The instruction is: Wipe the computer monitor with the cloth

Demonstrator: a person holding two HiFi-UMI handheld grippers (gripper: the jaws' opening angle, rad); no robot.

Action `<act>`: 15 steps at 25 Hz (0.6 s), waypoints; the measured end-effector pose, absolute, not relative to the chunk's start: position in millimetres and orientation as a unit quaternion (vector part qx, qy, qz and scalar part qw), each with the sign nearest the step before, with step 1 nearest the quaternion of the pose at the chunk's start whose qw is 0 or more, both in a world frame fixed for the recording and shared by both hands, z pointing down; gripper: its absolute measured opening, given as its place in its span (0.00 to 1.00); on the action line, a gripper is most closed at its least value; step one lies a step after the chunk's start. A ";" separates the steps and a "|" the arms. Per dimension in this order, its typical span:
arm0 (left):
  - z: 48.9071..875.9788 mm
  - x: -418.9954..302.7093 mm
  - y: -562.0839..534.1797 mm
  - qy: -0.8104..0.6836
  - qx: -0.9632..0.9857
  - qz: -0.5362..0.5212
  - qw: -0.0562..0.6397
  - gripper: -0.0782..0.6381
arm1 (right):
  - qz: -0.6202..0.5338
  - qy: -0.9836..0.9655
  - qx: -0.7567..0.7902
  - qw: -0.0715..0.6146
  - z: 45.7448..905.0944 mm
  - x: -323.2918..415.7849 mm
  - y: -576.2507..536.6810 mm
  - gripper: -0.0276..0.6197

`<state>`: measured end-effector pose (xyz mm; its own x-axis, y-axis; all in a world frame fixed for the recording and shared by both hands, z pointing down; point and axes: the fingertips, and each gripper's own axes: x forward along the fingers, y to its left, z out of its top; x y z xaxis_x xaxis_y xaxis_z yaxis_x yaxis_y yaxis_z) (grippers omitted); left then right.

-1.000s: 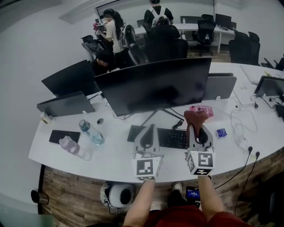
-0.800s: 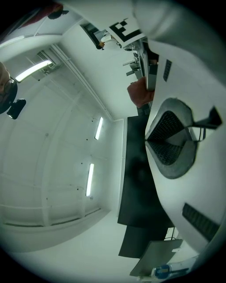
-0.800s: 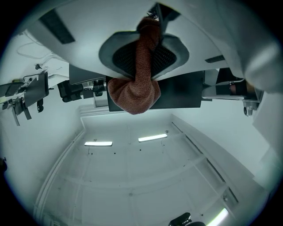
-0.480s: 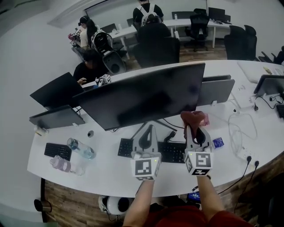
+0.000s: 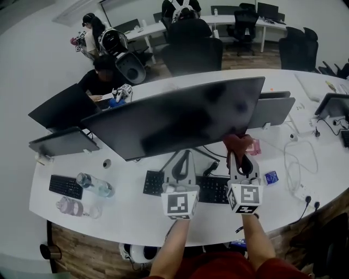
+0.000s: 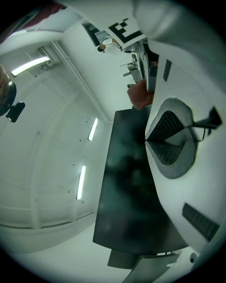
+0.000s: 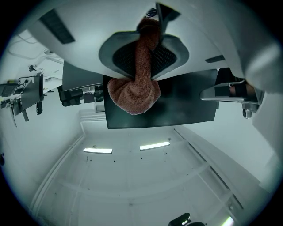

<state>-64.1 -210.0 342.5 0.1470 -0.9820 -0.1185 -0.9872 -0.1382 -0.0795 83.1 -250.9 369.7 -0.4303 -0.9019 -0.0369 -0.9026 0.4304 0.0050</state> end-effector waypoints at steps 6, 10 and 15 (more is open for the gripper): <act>348.4 -81.0 -224.2 0.651 -0.757 0.030 0.056 0.15 | 0.014 0.841 -0.541 0.007 376.2 66.8 -264.1 0.17; 356.2 -87.1 -228.9 0.646 -0.761 0.024 0.056 0.15 | 0.009 0.837 -0.547 0.000 389.0 60.1 -270.3 0.17; 360.2 -93.2 -234.5 0.646 -0.761 0.031 0.047 0.15 | -0.003 0.832 -0.554 -0.014 413.2 55.3 -282.1 0.17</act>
<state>-93.2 -234.5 360.2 0.1634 -0.9806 -0.1079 -0.9865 -0.1609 -0.0321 55.3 -282.1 413.2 -0.3853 -0.9224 0.0258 -0.9226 0.3856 0.0111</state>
